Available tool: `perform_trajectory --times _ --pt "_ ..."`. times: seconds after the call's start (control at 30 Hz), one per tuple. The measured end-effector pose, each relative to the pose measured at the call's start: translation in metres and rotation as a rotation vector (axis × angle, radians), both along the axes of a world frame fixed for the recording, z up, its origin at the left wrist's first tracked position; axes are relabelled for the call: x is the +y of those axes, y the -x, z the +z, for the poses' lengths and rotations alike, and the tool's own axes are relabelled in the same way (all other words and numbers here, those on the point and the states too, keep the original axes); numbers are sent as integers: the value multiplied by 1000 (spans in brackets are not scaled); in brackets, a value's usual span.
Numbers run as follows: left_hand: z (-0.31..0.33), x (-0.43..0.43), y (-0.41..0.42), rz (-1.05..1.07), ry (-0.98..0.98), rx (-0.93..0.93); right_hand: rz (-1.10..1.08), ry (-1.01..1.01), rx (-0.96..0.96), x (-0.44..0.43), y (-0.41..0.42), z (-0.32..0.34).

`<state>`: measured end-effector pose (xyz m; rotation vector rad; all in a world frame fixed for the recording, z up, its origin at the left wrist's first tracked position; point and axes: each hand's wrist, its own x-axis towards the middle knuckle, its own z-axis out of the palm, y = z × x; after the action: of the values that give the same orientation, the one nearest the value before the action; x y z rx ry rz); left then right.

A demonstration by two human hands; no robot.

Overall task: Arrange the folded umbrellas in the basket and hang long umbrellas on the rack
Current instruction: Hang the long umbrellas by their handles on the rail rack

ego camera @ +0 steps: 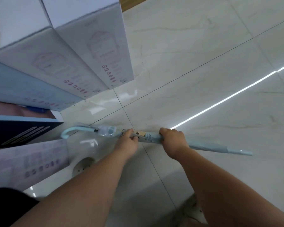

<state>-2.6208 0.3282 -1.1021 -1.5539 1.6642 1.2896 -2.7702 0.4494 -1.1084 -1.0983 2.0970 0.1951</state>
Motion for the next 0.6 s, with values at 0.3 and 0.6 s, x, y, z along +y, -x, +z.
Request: perform_trajectory --times 0.3,0.6 --pt "255 44 24 41 -42 182 -147 6 -30 66 29 271" --pt "540 86 57 27 0 432 -319 215 -19 130 67 561"
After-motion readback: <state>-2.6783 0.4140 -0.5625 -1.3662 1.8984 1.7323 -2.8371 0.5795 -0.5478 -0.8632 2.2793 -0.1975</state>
